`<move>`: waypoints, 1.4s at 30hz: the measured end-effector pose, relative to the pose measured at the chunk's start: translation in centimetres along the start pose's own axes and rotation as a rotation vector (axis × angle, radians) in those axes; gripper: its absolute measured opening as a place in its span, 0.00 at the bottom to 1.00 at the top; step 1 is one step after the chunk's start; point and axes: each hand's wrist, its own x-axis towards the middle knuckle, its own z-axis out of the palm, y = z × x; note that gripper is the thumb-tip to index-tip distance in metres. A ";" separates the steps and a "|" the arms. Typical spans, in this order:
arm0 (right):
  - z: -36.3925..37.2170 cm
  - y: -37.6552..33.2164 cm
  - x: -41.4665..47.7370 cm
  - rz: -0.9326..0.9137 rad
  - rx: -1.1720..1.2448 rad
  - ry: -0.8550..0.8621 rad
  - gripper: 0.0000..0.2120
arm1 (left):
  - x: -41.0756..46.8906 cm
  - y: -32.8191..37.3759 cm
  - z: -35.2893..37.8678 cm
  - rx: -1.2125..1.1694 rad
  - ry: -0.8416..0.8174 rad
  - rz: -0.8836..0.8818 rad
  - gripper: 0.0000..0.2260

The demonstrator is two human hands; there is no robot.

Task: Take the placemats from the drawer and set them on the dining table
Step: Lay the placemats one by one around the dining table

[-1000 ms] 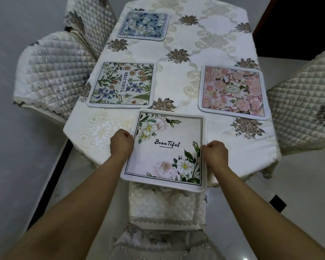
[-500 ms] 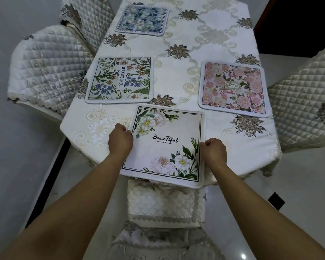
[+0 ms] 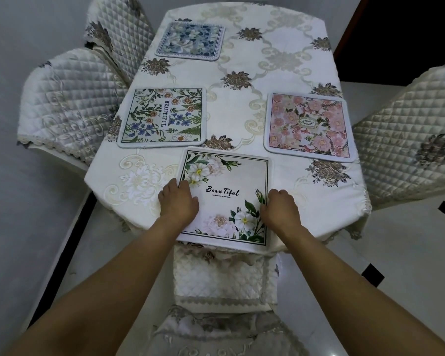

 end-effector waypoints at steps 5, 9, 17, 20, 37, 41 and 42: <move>-3.5 -1.7 -2.2 -0.032 -0.099 -0.032 0.09 | -1.9 0.5 -3.5 0.141 -0.061 0.117 0.18; -5.7 -3.2 -5.1 -0.091 -0.070 -0.015 0.07 | -4.5 0.3 -5.4 0.161 -0.071 0.190 0.19; 0.4 -4.2 -7.0 -0.266 -0.085 -0.029 0.23 | -6.5 -1.2 -0.9 0.035 -0.055 0.251 0.29; 5.3 -5.8 -6.3 -0.320 -0.105 -0.123 0.29 | -5.7 -0.6 2.2 0.033 -0.046 0.239 0.30; 5.2 -4.9 3.4 -0.362 -0.104 -0.087 0.32 | 5.1 -0.3 1.8 0.000 -0.034 0.248 0.28; 5.5 -8.9 9.3 -0.437 -0.145 -0.097 0.29 | 10.3 3.3 1.9 0.071 0.011 0.261 0.29; 5.8 -8.9 10.5 -0.444 -0.149 -0.081 0.29 | 11.2 3.6 2.4 0.087 0.034 0.269 0.29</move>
